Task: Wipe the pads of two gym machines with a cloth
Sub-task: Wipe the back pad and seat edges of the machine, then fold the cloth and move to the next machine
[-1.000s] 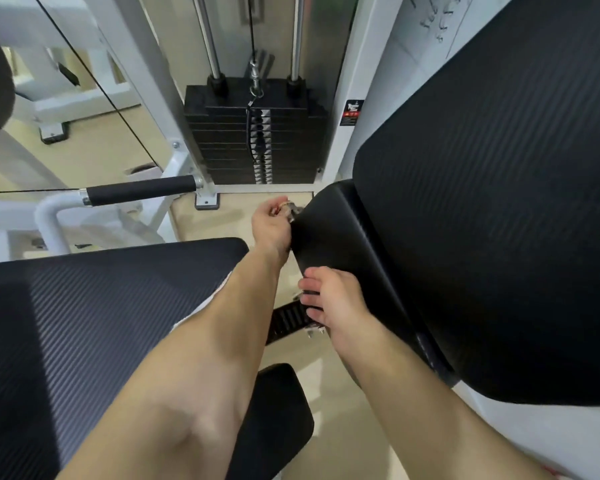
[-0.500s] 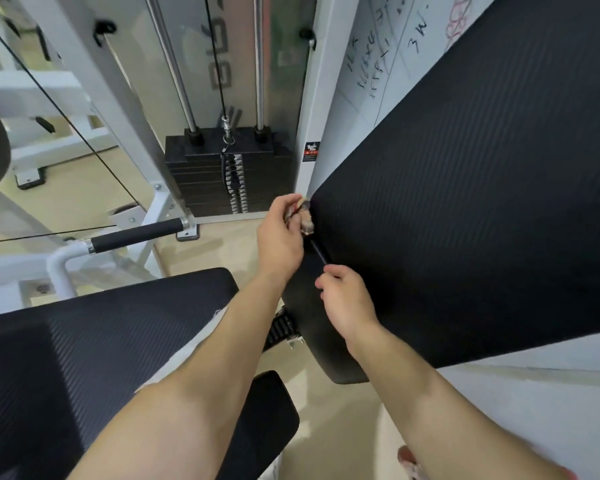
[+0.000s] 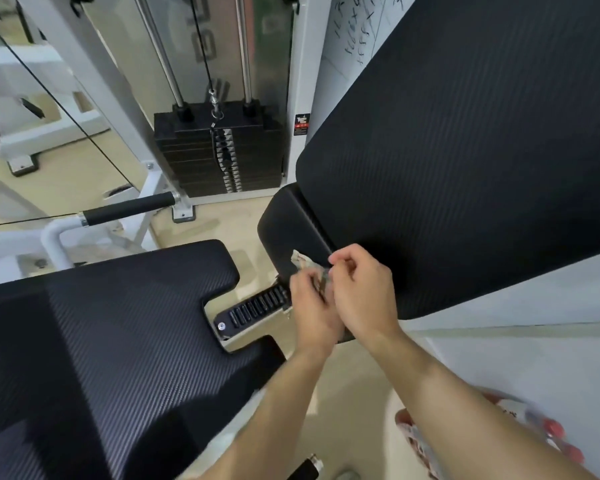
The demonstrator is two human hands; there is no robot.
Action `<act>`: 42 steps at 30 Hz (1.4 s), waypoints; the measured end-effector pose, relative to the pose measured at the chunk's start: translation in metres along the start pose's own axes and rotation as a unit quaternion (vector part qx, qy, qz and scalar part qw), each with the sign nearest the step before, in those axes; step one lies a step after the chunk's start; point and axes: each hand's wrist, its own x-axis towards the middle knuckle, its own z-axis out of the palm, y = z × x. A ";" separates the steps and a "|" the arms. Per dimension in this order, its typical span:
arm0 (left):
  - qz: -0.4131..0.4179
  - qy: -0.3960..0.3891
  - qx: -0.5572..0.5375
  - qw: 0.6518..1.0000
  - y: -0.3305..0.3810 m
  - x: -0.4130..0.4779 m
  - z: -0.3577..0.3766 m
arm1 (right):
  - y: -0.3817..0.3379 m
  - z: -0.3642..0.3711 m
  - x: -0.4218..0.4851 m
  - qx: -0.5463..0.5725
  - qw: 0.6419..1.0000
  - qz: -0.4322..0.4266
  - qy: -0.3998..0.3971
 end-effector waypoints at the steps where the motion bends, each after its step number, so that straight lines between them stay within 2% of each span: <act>1: -0.012 0.035 -0.008 0.999 0.000 0.023 -0.001 | 0.006 0.006 -0.002 -0.013 1.000 -0.015 -0.001; 4: -0.051 0.120 0.028 0.991 -0.003 0.098 -0.010 | 0.025 0.025 -0.009 -0.037 0.999 -0.027 -0.005; 7: -0.029 0.133 0.049 0.989 -0.020 0.098 -0.006 | 0.042 0.037 -0.015 -0.033 0.999 -0.022 0.005; 9: -0.033 0.109 0.064 0.991 -0.039 0.058 0.002 | 0.050 0.041 -0.019 -0.032 0.999 -0.029 -0.003; 13: -0.091 0.006 0.064 0.994 -0.069 -0.034 0.011 | 0.058 0.033 -0.029 -0.021 1.000 -0.012 -0.002; 17: -0.116 -0.084 0.080 0.987 -0.065 -0.071 0.002 | 0.069 0.010 -0.045 -0.050 0.998 -0.028 -0.010; 20: -0.137 -0.073 0.019 0.988 -0.030 -0.081 -0.015 | 0.072 -0.018 -0.067 -0.074 0.996 -0.031 -0.035; 24: -0.122 -0.044 -0.055 0.990 0.027 -0.120 -0.031 | 0.073 -0.059 -0.105 -0.133 0.989 -0.022 -0.064; 26: -0.134 -0.054 -0.109 0.983 0.057 -0.145 -0.044 | 0.069 -0.083 -0.124 -0.063 0.993 0.002 -0.097; 29: -0.182 -0.127 -0.240 0.945 0.091 -0.176 -0.065 | 0.055 -0.115 -0.155 0.123 0.978 0.040 -0.166; 31: -0.187 -0.166 -0.270 0.930 0.117 -0.193 -0.081 | 0.042 -0.129 -0.171 0.140 0.977 0.020 -0.158; 33: -0.166 -0.197 -0.269 0.928 0.141 -0.206 -0.098 | 0.022 -0.140 -0.187 0.145 0.980 0.007 -0.138; 35: -0.133 -0.203 -0.222 0.944 0.163 -0.214 -0.110 | 0.004 -0.147 -0.197 0.143 0.981 -0.010 -0.129; 38: -0.071 -0.185 -0.021 0.980 0.202 -0.227 -0.141 | -0.032 -0.160 -0.226 0.071 0.993 -0.041 -0.089; 40: -0.036 -0.206 0.082 0.974 0.223 -0.231 -0.161 | -0.054 -0.163 -0.244 0.051 0.996 -0.042 -0.065; 42: -0.018 -0.221 0.128 0.967 0.238 -0.236 -0.183 | -0.076 -0.163 -0.262 0.043 0.997 -0.033 -0.051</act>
